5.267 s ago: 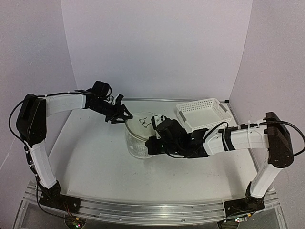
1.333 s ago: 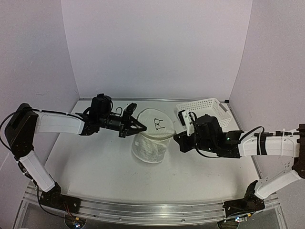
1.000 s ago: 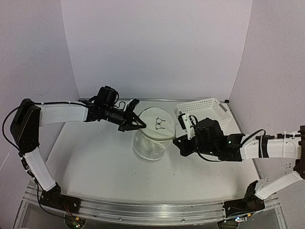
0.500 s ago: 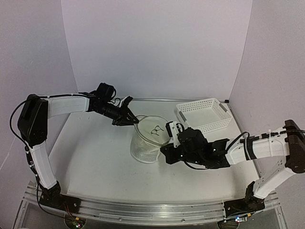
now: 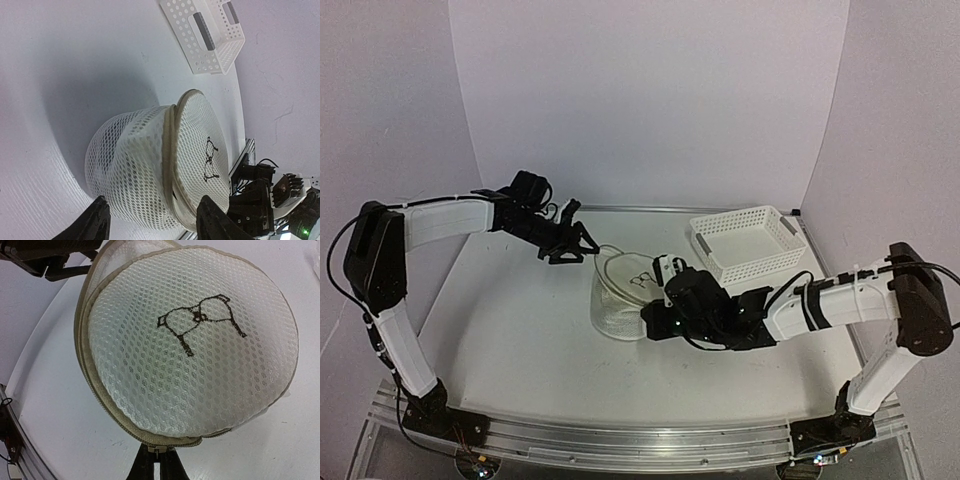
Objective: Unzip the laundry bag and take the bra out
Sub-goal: Adjust the laundry bag at the center of the board.
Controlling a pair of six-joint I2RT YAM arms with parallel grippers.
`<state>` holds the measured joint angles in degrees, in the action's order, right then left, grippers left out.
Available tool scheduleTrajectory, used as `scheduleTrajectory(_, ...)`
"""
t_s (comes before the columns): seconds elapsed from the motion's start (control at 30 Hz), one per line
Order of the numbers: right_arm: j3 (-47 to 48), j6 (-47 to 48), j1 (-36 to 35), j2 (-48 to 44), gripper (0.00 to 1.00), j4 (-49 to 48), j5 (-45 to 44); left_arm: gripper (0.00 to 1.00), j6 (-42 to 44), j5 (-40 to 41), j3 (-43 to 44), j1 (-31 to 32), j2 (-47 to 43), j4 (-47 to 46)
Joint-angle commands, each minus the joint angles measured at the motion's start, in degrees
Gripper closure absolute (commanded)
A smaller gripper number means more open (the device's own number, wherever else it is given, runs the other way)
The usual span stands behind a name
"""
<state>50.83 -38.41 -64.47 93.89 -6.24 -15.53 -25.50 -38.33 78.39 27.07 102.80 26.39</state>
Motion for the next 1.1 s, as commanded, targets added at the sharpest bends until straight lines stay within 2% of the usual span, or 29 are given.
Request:
scheduleTrajectory(0.0, 4.7, 0.4, -0.7, 1.2, 1.0, -1.1, -0.9, 0.38, -1.0, 2.2, -2.4, 0.2, -9.2, 0.1)
scheduleTrajectory(0.17, 7.9, 2.3, -1.2, 3.3, 1.0, 0.0, -0.9, 0.32, -4.1, -1.6, -7.0, 1.1, -14.2, -2.2)
scheduleTrajectory(0.33, 10.2, 3.3, -1.9, 4.6, 1.0, 0.3, -1.0, 0.26, -10.9, -4.1, -12.7, 4.5, -16.8, -8.9)
scheduleTrajectory(0.6, 12.1, 3.8, -2.8, 6.0, 1.0, 0.8, -1.0, 0.24, -22.3, -5.4, -21.3, 7.2, -14.5, -21.6)
scheduleTrajectory(0.93, 12.0, 4.5, -3.6, 5.7, 1.0, 1.4, -1.5, 0.24, -27.5, -5.9, -22.7, 7.5, -10.9, -29.2)
scheduleTrajectory(1.07, 11.8, 5.2, -3.8, 5.4, 1.0, 1.4, -1.5, 0.28, -27.6, -5.5, -22.8, 7.6, -9.8, -29.5)
